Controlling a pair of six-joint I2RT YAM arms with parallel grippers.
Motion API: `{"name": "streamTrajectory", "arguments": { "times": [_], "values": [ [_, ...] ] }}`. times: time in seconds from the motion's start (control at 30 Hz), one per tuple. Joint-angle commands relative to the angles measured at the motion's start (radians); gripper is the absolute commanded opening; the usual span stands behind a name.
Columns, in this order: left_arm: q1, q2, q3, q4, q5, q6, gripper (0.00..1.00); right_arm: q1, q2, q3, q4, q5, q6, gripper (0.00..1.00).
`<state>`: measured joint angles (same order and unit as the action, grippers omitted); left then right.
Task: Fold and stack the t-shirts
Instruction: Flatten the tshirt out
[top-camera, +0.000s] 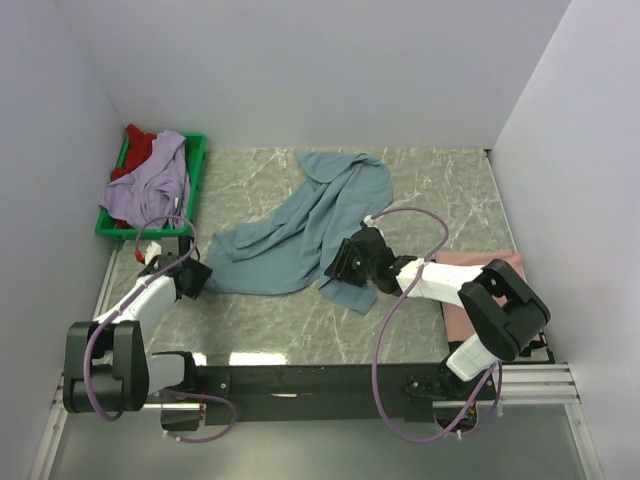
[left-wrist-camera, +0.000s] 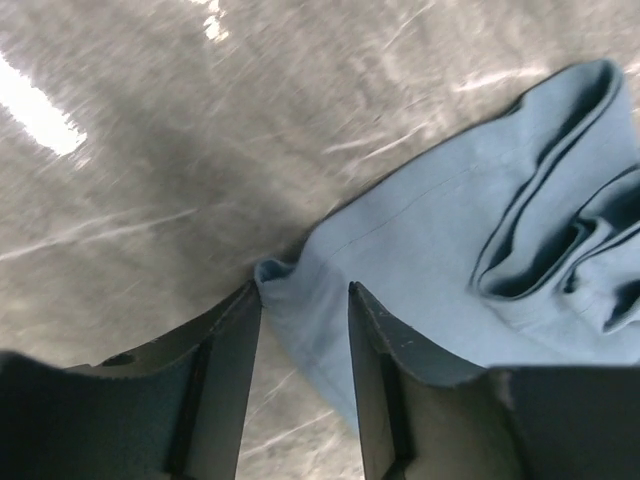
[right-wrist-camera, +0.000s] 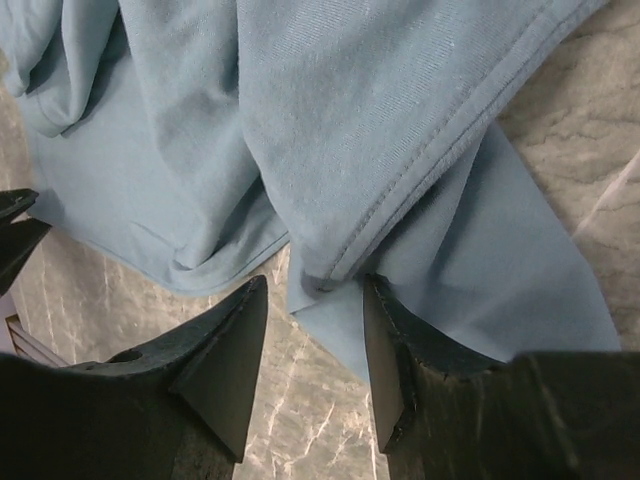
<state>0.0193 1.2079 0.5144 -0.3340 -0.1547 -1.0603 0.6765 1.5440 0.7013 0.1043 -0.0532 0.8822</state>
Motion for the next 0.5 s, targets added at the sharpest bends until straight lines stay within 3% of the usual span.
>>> {"name": "streamTrajectory", "arguments": {
  "times": [0.0,0.13,0.2,0.23,0.27,0.33,0.4,0.47],
  "values": [
    [0.004,0.033,-0.016,0.047,-0.017,-0.007,0.46,0.006,0.024,0.043,0.021,0.012,0.008,0.50],
    [0.004,0.050,-0.013,0.056,-0.031,0.000,0.37,0.005,0.041,0.053,0.025,0.016,0.015,0.45],
    [0.004,0.050,-0.010,0.056,-0.032,0.003,0.28,0.005,0.041,0.072,0.011,0.022,0.011,0.40],
    [0.004,0.050,-0.005,0.049,-0.034,0.005,0.22,0.003,0.038,0.081,0.003,0.026,0.002,0.31],
    [0.004,0.047,-0.001,0.046,-0.032,0.006,0.10,0.001,0.034,0.090,-0.021,0.032,-0.003,0.26],
    [0.004,0.029,0.016,0.035,-0.028,0.019,0.01,-0.015,0.012,0.110,-0.046,0.041,-0.014,0.11],
    [0.002,0.007,0.042,0.007,-0.034,0.034,0.01,-0.032,-0.016,0.116,-0.080,0.044,-0.022,0.02],
    [0.002,-0.031,0.068,-0.028,-0.040,0.048,0.01,-0.075,-0.079,0.110,-0.097,0.042,-0.035,0.00]
  ]
}}
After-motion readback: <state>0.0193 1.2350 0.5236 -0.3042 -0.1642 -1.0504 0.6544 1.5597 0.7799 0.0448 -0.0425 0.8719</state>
